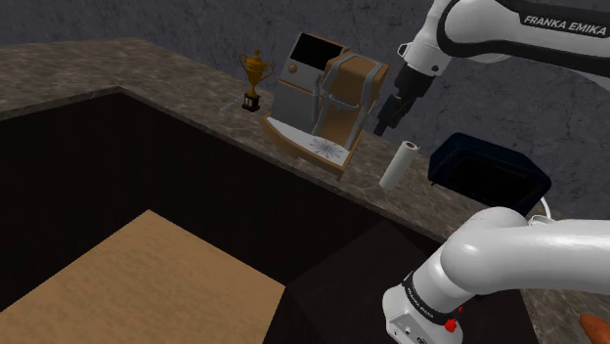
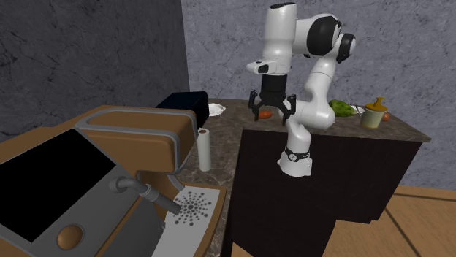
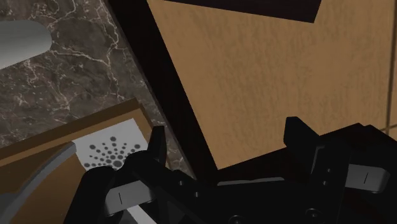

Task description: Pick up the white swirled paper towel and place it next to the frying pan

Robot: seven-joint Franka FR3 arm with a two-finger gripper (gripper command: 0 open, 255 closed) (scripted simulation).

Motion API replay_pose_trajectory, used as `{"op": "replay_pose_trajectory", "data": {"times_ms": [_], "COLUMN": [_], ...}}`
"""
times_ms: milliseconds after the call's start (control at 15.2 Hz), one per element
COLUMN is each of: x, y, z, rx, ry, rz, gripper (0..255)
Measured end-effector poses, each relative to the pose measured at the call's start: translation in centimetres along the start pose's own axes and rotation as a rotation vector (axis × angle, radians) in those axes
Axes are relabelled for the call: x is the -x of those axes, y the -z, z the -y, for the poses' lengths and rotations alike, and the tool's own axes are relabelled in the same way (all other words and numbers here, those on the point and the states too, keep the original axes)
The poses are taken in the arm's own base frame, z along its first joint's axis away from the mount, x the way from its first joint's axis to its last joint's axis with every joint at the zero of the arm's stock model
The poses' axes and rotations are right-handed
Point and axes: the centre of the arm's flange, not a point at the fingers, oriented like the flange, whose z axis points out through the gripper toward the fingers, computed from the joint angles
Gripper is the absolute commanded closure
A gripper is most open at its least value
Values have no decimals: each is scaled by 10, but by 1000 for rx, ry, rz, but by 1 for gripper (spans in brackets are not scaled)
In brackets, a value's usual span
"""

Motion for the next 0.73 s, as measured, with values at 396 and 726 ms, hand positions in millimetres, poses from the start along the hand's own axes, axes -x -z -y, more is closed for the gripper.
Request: {"op": "replay_pose_trajectory", "data": {"times_ms": [396, 726], "x": [3, 11], "y": [-28, -51], "z": [-70, -129], "rx": [19, 34], "ry": [-21, -39], "rz": [1, 1], "gripper": [0, 0]}}
